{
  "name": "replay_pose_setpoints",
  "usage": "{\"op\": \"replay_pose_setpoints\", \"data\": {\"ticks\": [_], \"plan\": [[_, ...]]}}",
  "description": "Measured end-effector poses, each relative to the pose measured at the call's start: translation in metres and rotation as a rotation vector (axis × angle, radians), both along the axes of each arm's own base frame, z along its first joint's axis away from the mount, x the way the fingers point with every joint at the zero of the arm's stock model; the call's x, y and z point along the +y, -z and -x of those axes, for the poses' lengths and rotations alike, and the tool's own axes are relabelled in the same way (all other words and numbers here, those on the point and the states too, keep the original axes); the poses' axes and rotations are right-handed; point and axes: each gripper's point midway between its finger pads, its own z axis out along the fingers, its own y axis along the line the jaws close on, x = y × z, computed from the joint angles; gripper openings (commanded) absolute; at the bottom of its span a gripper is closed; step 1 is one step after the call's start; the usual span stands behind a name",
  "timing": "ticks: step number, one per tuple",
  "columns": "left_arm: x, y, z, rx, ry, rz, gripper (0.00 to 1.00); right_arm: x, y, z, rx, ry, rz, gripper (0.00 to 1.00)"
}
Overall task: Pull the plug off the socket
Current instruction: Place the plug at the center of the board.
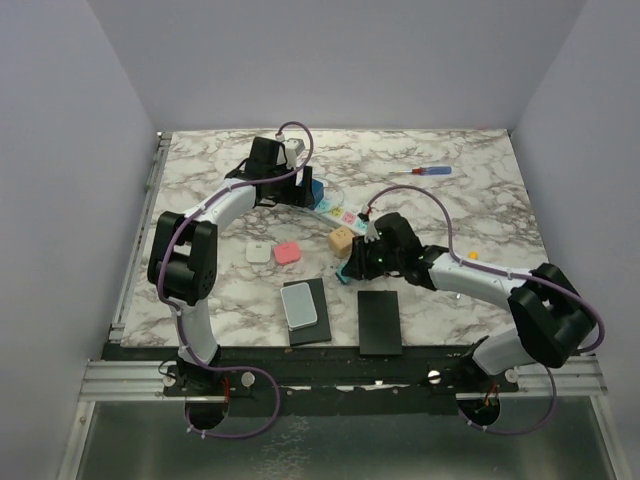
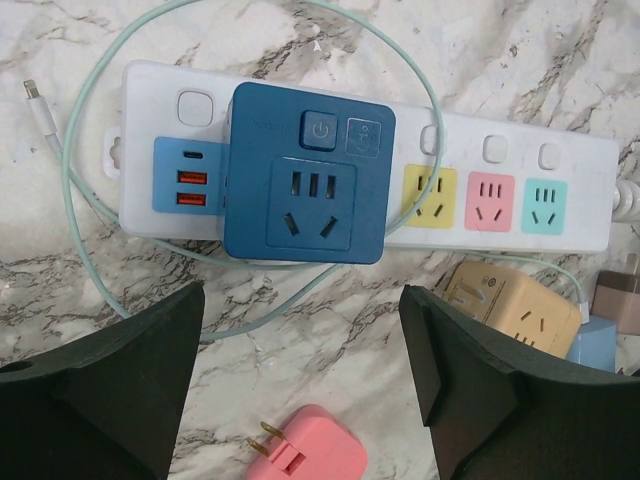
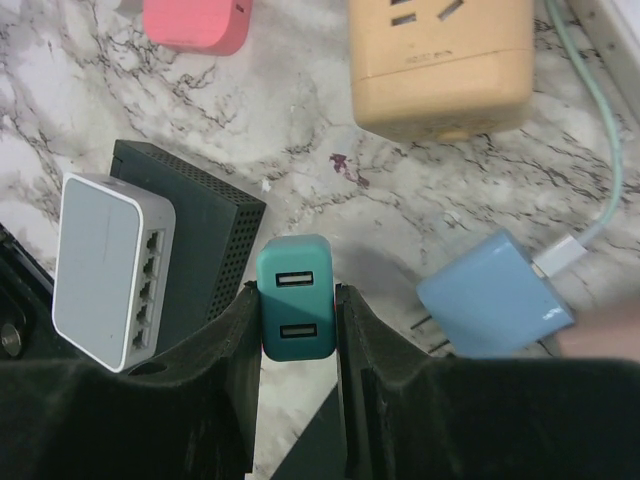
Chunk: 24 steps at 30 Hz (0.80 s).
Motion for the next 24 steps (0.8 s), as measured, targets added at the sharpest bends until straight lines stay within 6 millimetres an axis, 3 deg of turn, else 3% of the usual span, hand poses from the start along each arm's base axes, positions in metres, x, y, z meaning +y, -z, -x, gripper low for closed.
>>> {"op": "replay_pose_setpoints", "data": {"ticks": [5, 12, 21, 24], "plan": [[0.000, 0.000, 0.000, -0.001, -0.002, 0.003, 0.83, 0.011, 0.009, -0.001, -0.007, -0.002, 0.004, 0.30], [0.000, 0.001, 0.000, 0.002, -0.004, 0.004, 0.83, 0.006, 0.016, -0.008, -0.027, 0.032, 0.042, 0.55], [0.000, -0.002, 0.000, -0.002, -0.005, 0.006, 0.83, 0.004, 0.001, -0.013, -0.071, 0.039, 0.045, 0.62], [0.002, -0.005, 0.001, -0.014, -0.011, 0.004, 0.83, 0.000, -0.020, -0.020, -0.108, 0.075, 0.042, 0.66]]}}
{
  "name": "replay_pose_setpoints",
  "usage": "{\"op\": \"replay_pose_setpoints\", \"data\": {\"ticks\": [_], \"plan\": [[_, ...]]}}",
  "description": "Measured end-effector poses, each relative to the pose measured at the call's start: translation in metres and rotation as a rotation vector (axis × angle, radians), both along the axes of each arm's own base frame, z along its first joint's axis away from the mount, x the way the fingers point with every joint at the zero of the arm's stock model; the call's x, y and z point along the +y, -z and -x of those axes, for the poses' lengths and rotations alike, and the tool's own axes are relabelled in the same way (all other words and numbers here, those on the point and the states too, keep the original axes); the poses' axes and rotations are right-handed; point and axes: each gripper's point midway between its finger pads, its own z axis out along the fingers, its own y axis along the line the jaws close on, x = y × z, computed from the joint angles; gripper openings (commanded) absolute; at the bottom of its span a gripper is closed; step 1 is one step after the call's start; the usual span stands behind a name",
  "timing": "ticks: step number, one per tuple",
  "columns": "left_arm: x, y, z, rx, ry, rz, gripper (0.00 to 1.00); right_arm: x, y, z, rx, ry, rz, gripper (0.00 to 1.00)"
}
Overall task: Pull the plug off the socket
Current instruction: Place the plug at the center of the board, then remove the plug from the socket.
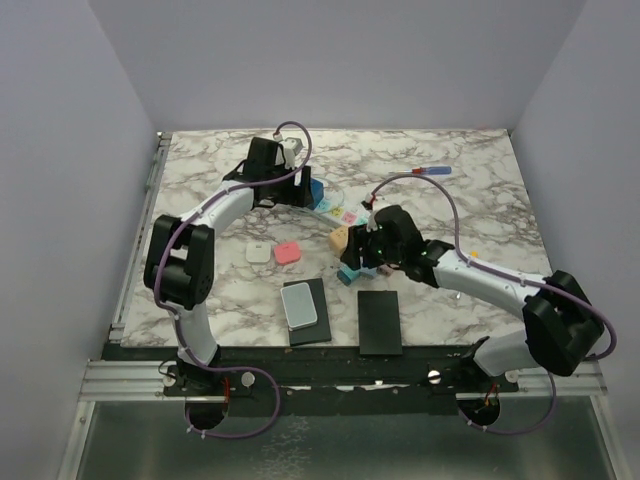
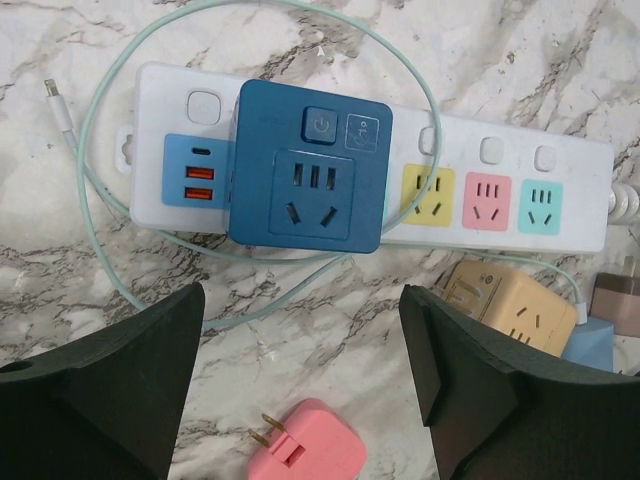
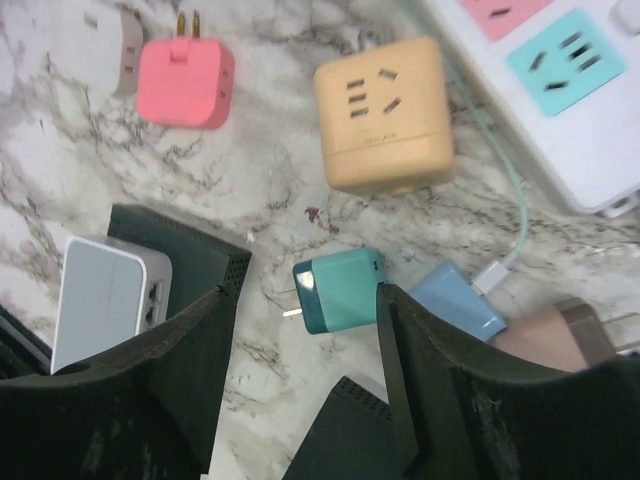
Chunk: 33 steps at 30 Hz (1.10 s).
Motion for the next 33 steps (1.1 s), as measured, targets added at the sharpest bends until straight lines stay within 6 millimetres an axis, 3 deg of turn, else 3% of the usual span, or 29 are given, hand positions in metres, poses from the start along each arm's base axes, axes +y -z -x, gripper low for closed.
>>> {"op": "replay_pose_setpoints", "data": {"ticks": [6, 9, 14, 19, 29, 33], "plan": [[0.003, -0.015, 0.003, -0.045, -0.015, 0.007, 0.83, -0.019, -0.040, -0.030, -0.059, 0.179, 0.022, 0.67], [0.002, -0.020, 0.000, -0.065, -0.016, 0.016, 0.82, -0.038, -0.042, -0.044, -0.064, 0.270, 0.047, 0.72], [0.002, -0.018, 0.000, -0.064, -0.020, 0.020, 0.83, -0.079, -0.025, -0.059, -0.014, 0.407, 0.112, 0.67], [0.002, -0.018, 0.000, -0.063, -0.022, 0.023, 0.83, -0.118, -0.005, -0.067, 0.038, 0.546, 0.155, 0.71], [0.001, -0.019, -0.001, -0.069, -0.024, 0.028, 0.83, -0.144, 0.039, -0.053, 0.131, 0.606, 0.267, 0.68], [0.000, -0.019, -0.001, -0.068, -0.022, 0.033, 0.83, -0.153, 0.054, -0.053, 0.157, 0.634, 0.313, 0.55]]}}
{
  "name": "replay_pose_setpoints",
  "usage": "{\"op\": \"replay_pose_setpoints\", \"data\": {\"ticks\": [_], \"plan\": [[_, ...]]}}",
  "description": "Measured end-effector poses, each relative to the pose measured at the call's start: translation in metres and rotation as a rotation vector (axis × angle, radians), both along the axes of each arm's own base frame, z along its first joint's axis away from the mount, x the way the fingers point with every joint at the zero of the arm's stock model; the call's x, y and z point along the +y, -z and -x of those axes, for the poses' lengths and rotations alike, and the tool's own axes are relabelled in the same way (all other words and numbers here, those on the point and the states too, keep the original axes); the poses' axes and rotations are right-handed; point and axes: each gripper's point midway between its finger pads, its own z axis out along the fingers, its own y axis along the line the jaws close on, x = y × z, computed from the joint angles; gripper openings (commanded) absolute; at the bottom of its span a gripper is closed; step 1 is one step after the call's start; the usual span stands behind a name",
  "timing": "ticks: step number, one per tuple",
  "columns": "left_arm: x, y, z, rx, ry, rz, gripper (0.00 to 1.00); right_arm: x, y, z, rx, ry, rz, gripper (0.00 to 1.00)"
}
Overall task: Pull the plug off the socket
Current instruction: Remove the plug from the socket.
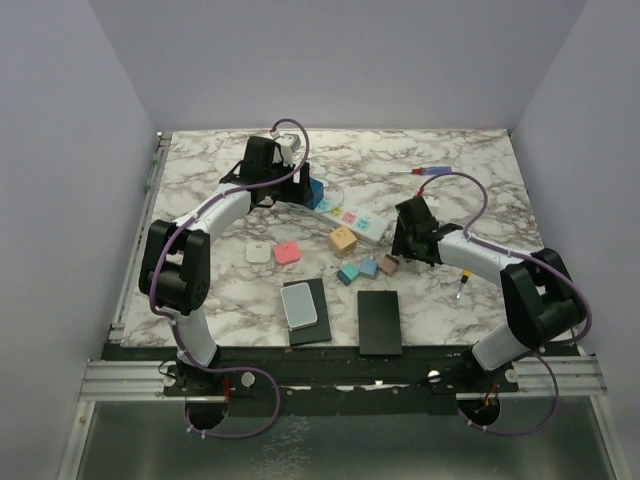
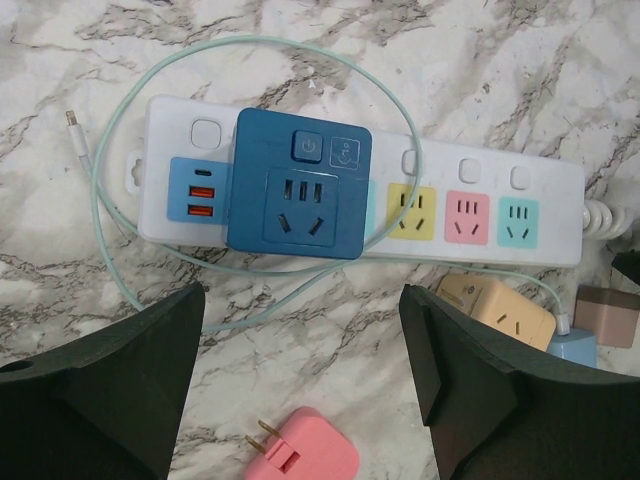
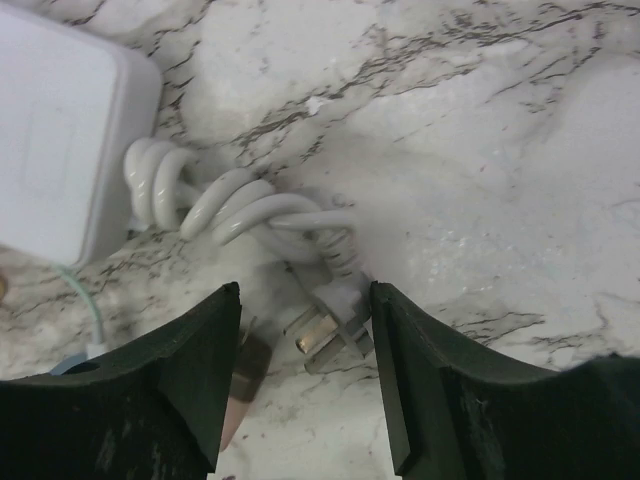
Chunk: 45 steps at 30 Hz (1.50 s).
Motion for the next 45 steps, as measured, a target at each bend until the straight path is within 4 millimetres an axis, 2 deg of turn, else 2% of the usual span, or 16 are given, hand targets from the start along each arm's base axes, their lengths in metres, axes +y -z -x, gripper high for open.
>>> {"op": "replay_pose_setpoints", "data": {"ticks": [4, 8, 11, 15, 18, 22, 26, 36, 45], "plan": [[-0.005, 0.000, 0.002, 0.000, 0.010, 0.001, 0.83, -0.012, 0.008, -0.005, 0.015, 0.035, 0.043, 0.49], [-0.019, -0.004, 0.010, -0.005, 0.036, 0.005, 0.83, -0.022, 0.008, -0.021, 0.009, 0.058, 0.074, 0.35], [-0.026, -0.007, 0.011, -0.008, 0.032, 0.007, 0.83, -0.030, 0.007, -0.034, 0.002, 0.072, 0.094, 0.32], [-0.018, -0.013, -0.001, -0.033, -0.047, -0.018, 0.83, -0.035, 0.006, -0.049, -0.012, 0.069, 0.109, 0.28], [-0.007, -0.017, -0.012, -0.069, -0.121, -0.063, 0.84, -0.036, 0.006, -0.052, -0.018, 0.056, 0.118, 0.25], [0.000, -0.015, -0.018, -0.085, -0.170, -0.102, 0.85, -0.037, 0.006, -0.052, -0.020, 0.045, 0.131, 0.24], [-0.006, -0.008, -0.028, -0.077, -0.167, -0.099, 0.86, -0.037, 0.006, -0.053, -0.023, 0.039, 0.135, 0.24], [-0.019, 0.029, -0.033, -0.030, -0.129, -0.134, 0.86, -0.038, 0.006, -0.056, -0.036, 0.039, 0.132, 0.24], [-0.018, 0.034, -0.044, -0.056, -0.122, -0.179, 0.83, -0.038, 0.006, -0.056, -0.038, 0.035, 0.133, 0.24]]}}
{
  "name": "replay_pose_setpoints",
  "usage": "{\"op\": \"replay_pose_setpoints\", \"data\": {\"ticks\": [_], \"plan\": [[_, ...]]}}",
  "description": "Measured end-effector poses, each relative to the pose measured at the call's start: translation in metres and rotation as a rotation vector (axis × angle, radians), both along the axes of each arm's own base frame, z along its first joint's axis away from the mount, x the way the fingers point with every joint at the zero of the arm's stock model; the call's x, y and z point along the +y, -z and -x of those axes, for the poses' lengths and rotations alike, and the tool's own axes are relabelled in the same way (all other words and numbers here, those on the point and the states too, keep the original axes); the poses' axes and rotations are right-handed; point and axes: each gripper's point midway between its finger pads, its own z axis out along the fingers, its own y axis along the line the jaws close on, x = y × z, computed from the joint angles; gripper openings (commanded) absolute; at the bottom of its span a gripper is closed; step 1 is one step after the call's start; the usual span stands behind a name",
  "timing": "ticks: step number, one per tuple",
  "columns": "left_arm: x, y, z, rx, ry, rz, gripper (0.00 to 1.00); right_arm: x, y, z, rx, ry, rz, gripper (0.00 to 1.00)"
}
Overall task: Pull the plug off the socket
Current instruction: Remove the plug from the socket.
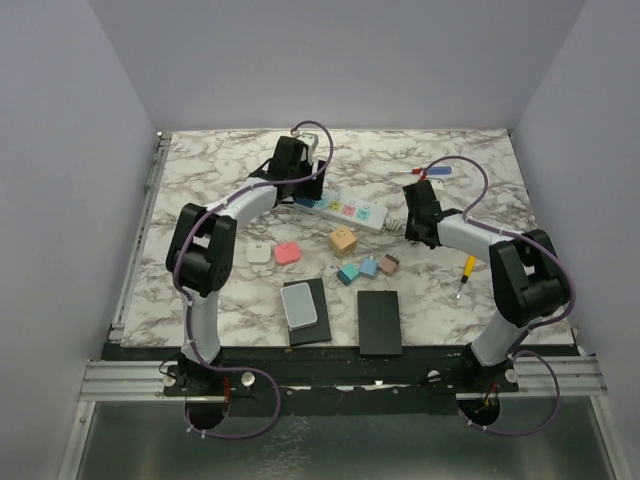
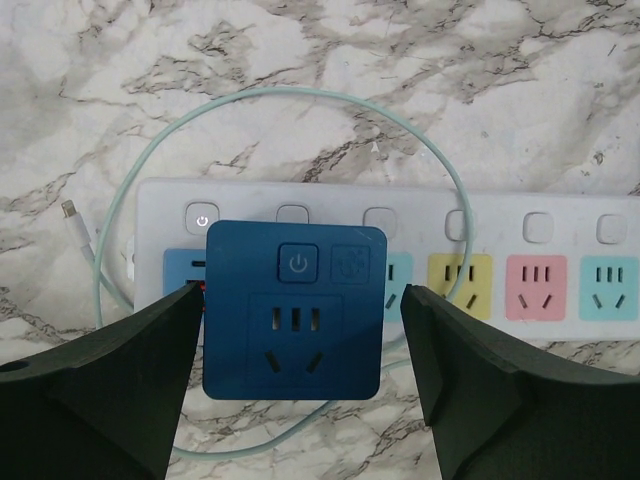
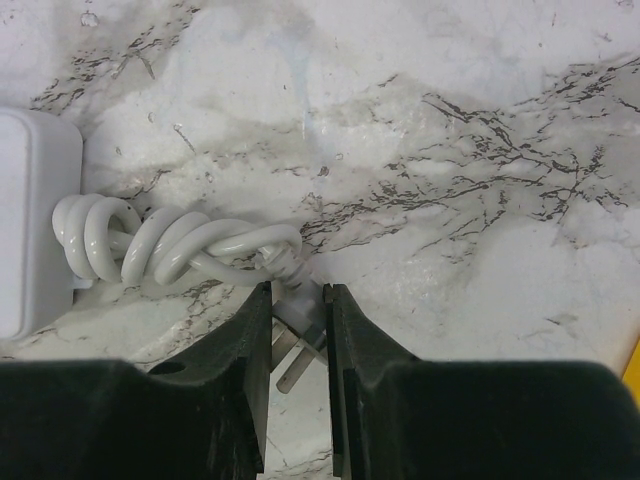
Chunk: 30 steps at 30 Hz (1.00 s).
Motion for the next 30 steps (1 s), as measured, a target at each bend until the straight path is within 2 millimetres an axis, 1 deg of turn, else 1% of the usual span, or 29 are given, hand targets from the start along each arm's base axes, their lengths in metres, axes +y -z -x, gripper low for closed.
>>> {"op": "replay_pose_setpoints", "data": {"ticks": [2, 3, 6, 7, 9, 13, 14, 15, 22, 30], "plan": [[-0.001, 0.003, -0.002, 0.002, 0.003, -0.004, 0.82, 0.000, 0.000, 0.000, -0.001, -0.004, 0.001, 0.23], [-0.001, 0.005, -0.003, 0.005, 0.003, -0.006, 0.78, 0.000, 0.000, 0.000, -0.001, -0.006, 0.001, 0.23], [-0.001, 0.012, -0.005, 0.012, 0.003, -0.018, 0.59, 0.001, 0.000, 0.000, -0.004, -0.016, -0.001, 0.23], [-0.001, 0.015, -0.006, 0.014, 0.003, -0.022, 0.51, 0.001, 0.000, 0.000, -0.005, -0.017, -0.002, 0.23], [-0.001, 0.015, -0.008, 0.011, 0.008, -0.027, 0.36, 0.001, 0.000, -0.001, -0.008, -0.020, -0.002, 0.20], [-0.001, 0.015, -0.008, 0.009, 0.010, -0.031, 0.07, 0.002, -0.001, -0.002, -0.013, -0.022, -0.002, 0.12], [-0.001, 0.015, -0.008, 0.009, 0.010, -0.032, 0.02, 0.002, -0.001, -0.002, -0.013, -0.022, -0.001, 0.10], [-0.001, 0.015, -0.008, 0.009, 0.009, -0.032, 0.00, 0.002, -0.001, -0.002, -0.014, -0.022, -0.001, 0.09], [0.002, 0.016, -0.009, 0.020, -0.009, -0.015, 0.00, 0.002, -0.001, -0.002, -0.013, -0.022, -0.001, 0.06], [0.010, 0.011, -0.013, 0.064, -0.017, 0.095, 0.00, 0.001, -0.001, -0.002, -0.016, -0.014, -0.006, 0.06]]}}
